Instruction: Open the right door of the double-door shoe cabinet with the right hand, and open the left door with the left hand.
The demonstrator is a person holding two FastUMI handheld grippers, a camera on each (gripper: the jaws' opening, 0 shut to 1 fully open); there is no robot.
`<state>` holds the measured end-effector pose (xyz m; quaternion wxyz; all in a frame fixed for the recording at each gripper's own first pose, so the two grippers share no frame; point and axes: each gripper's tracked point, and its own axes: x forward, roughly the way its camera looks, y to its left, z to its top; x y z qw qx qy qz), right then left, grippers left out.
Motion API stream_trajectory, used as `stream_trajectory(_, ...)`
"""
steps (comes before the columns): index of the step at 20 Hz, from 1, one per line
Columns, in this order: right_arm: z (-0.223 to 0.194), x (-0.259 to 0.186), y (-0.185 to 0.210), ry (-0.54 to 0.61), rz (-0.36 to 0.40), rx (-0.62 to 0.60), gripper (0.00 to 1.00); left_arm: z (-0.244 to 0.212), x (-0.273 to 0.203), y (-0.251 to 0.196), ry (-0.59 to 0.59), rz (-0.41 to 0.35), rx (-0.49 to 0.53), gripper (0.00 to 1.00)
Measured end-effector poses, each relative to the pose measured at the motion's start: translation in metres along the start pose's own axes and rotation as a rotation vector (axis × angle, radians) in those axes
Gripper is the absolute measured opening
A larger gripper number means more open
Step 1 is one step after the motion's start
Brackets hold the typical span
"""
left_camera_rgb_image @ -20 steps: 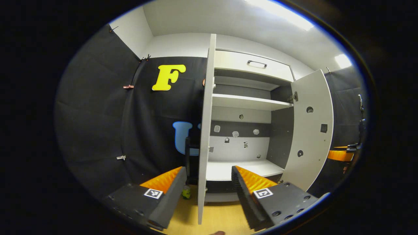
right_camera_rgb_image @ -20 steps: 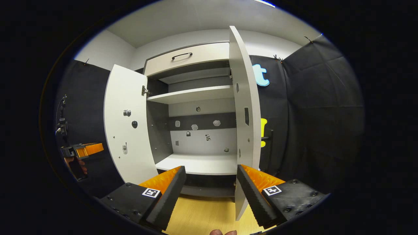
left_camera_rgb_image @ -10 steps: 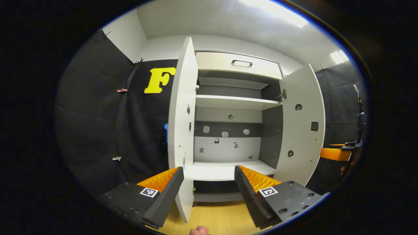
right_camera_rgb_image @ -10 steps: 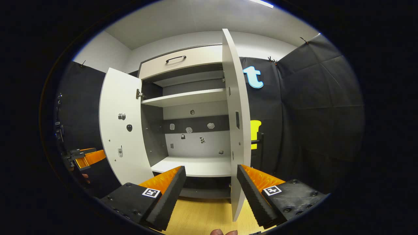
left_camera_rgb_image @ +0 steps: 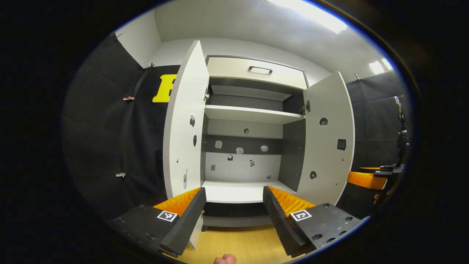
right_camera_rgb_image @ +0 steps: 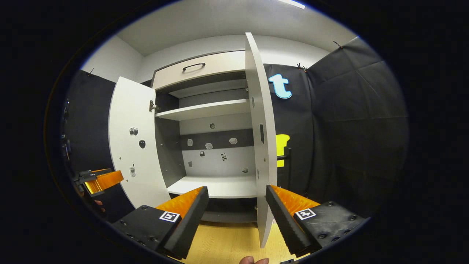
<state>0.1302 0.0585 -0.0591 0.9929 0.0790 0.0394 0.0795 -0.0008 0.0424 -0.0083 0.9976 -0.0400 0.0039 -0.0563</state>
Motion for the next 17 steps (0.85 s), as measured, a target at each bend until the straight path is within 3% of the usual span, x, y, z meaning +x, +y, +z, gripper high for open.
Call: stream_trajectory(17, 0.002, 0.004, 0.001, -0.014, -0.001, -0.006, 0.98, -0.003, 0.005, -0.011, 0.009, -0.011, 0.002, 0.96)
